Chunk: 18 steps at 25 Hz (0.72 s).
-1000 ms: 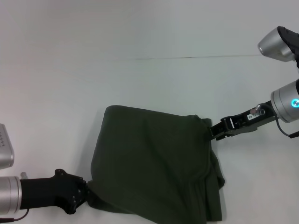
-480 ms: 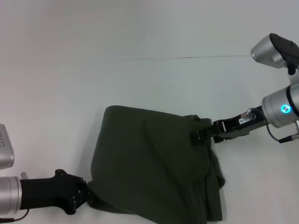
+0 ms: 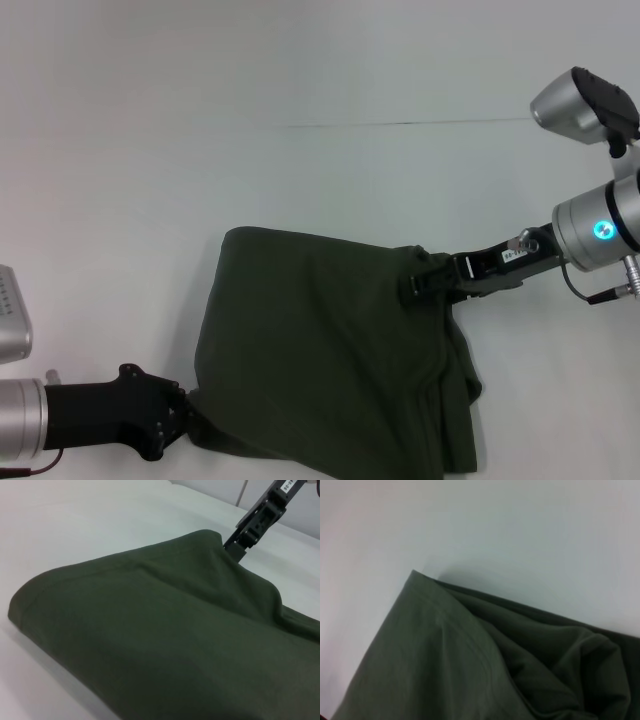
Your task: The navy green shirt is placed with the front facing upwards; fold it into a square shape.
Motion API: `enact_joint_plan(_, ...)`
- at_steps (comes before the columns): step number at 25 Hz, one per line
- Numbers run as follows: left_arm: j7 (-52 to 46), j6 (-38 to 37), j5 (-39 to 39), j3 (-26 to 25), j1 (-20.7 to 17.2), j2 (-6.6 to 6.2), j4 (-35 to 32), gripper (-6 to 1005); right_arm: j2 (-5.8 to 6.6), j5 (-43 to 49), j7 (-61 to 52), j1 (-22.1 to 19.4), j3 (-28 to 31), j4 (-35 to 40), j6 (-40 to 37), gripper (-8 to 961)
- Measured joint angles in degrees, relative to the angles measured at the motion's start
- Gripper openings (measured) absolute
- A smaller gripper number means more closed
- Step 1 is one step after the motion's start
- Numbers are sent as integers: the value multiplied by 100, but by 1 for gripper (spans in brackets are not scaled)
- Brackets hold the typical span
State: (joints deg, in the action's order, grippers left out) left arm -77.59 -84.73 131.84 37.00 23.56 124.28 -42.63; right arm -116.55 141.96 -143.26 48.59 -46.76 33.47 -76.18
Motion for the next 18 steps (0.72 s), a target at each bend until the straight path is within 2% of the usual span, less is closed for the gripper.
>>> enact_joint_plan(8,-2,0,9,6,0,0,10,30,33,-99,0,-31,0,6,-58,915)
enact_joint_plan(18,-2,0,9,42,9,0,18,31,-32,-100,27,15,0,0,-22,915)
